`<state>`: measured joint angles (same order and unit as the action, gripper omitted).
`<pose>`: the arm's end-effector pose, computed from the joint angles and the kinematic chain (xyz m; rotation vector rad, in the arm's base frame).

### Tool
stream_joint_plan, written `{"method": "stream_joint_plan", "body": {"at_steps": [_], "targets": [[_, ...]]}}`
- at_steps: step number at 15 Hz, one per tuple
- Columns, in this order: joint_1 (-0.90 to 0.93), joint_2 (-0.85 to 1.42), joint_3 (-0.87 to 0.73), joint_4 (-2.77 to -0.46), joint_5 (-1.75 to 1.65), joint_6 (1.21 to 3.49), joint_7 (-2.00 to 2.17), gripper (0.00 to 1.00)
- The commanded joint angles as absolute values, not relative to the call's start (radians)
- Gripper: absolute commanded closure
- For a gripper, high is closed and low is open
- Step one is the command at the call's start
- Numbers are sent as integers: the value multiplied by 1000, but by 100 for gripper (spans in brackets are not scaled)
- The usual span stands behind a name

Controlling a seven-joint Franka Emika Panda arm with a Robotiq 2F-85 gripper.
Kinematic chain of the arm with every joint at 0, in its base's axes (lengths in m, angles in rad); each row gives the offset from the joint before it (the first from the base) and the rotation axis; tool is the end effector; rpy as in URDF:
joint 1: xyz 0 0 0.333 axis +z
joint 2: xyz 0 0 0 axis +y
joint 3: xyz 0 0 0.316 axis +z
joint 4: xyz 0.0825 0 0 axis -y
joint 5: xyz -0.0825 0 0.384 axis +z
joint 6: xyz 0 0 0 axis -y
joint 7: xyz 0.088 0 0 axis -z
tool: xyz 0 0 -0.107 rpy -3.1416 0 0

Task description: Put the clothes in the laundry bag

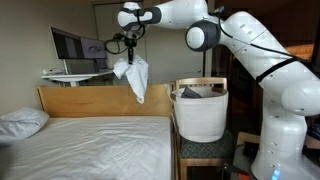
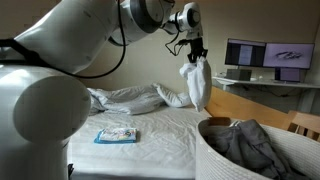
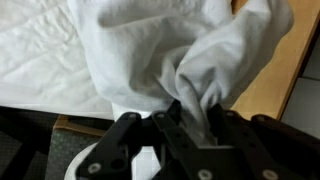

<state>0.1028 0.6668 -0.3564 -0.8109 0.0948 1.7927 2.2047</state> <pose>0.7433 -0.0706 0.5895 -1.1078 2.6632 -0.4152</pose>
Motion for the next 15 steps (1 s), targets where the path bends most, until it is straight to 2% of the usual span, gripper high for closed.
{"method": "stream_joint_plan", "body": {"at_steps": [1,12,13,15], "targets": [[31,600,-339,-828,148,1804,2092,89],[-280,470,-332,-863,399,1871,1841,89],[-263,514,-354,-808,350,1825,1872,73],[-285,506,-352,-808,373,1835,1868,73]]}}
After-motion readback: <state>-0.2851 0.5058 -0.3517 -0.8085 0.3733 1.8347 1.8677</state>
